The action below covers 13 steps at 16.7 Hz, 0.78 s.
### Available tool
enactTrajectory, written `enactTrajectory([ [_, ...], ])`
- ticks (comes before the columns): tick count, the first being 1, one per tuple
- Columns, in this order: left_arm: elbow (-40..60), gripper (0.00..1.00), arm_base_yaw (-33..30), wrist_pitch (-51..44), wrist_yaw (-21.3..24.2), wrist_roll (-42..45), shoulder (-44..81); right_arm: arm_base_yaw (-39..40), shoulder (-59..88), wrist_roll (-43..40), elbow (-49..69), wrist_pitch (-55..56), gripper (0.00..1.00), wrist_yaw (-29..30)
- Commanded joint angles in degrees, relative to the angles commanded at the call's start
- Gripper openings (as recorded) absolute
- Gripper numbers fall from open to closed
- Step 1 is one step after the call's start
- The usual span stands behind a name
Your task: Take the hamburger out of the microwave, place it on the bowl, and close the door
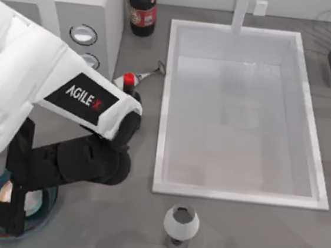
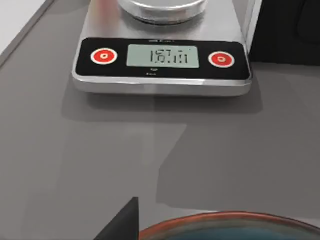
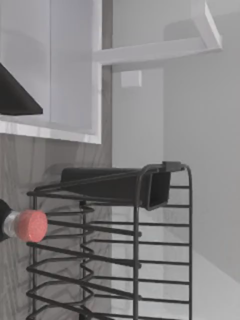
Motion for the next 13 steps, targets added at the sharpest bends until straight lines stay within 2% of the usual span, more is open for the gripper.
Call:
enactTrajectory([
  [3, -4.38, 1.0, 3.22, 5.23, 4.69, 10.66, -10.33, 0.0, 0.0, 0.0, 0.0, 0.0, 1.0, 0.0],
  [6, -10.72, 1.0, 7.41, 13.0, 10.64, 26.79, -25.44, 0.0, 0.0, 0.0, 0.0, 0.0, 1.0, 0.0],
  [9, -18.77, 1.0, 12.2, 23.13, 17.28, 48.03, -43.11, 0.0, 0.0, 0.0, 0.0, 0.0, 1.0, 0.0],
  [13, -31.56, 1.0, 18.96, 39.57, 26.24, 81.36, -68.19, 0.0, 0.0, 0.0, 0.0, 0.0, 1.0, 0.0],
])
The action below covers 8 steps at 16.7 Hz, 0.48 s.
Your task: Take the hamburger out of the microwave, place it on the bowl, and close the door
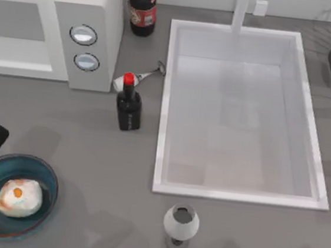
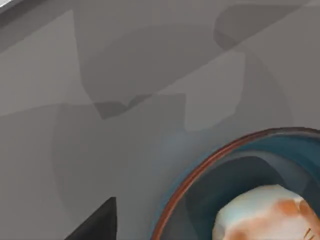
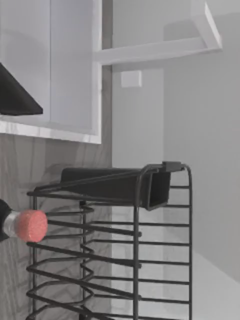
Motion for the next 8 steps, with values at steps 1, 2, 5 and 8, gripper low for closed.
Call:
enactTrajectory([
  [1, -3.37, 1.0, 1.65, 4.39, 2.12, 8.42, -6.27, 0.0, 0.0, 0.0, 0.0, 0.0, 1.0, 0.0],
  [2, -6.75, 1.0, 3.25, 8.83, 4.15, 16.7, -12.47, 0.0, 0.0, 0.0, 0.0, 0.0, 1.0, 0.0],
  [5, -16.67, 1.0, 7.67, 21.98, 9.57, 39.39, -29.86, 0.0, 0.0, 0.0, 0.0, 0.0, 1.0, 0.0],
  [8, -25.56, 1.0, 11.25, 33.94, 13.73, 57.19, -44.14, 0.0, 0.0, 0.0, 0.0, 0.0, 1.0, 0.0],
])
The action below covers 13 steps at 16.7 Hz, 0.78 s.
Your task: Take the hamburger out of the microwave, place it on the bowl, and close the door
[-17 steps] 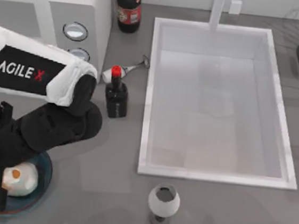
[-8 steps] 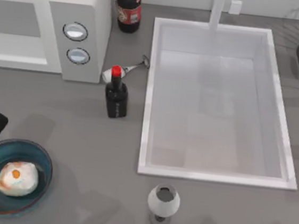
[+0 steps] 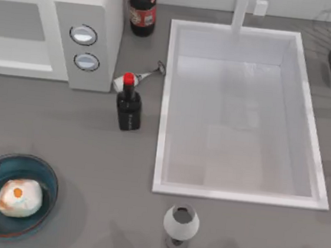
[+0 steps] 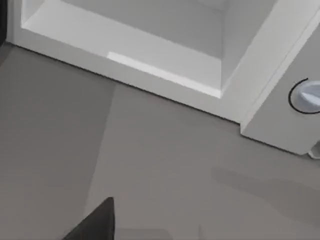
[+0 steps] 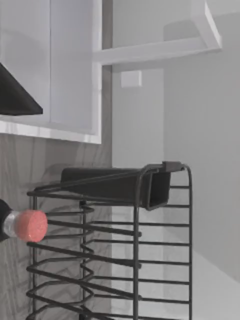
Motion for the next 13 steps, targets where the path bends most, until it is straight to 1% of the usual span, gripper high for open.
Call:
enactTrajectory([
  [3, -6.87, 1.0, 2.44, 9.34, 2.68, 12.49, -9.95, 0.0, 0.0, 0.0, 0.0, 0.0, 1.0, 0.0],
  [6, -10.97, 1.0, 3.71, 14.98, 3.98, 19.43, -15.09, 0.0, 0.0, 0.0, 0.0, 0.0, 1.0, 0.0],
  [8, -11.98, 1.0, 3.98, 16.37, 4.24, 21.09, -16.18, 0.0, 0.0, 0.0, 0.0, 0.0, 1.0, 0.0],
  [13, -11.98, 1.0, 3.98, 16.37, 4.24, 21.09, -16.18, 0.0, 0.0, 0.0, 0.0, 0.0, 1.0, 0.0],
])
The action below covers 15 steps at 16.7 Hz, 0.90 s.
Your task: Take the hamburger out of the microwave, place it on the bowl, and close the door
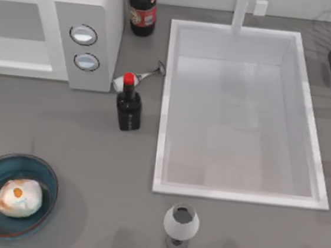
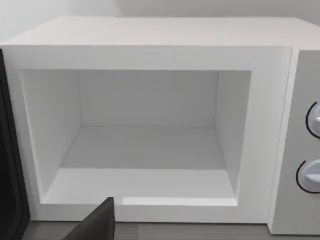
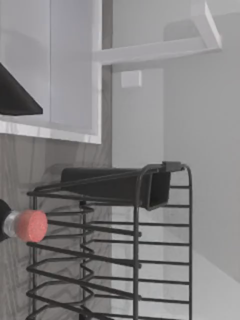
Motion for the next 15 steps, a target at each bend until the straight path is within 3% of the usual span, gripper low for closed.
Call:
enactTrajectory([
  [13, 0.0, 0.02, 0.0, 0.0, 0.0, 0.0, 0.0, 0.0, 0.0, 0.0, 0.0, 0.0, 1.0, 0.0],
  [15, 0.0, 0.0, 0.0, 0.0, 0.0, 0.0, 0.0, 0.0, 0.0, 0.0, 0.0, 0.0, 1.0, 0.0],
])
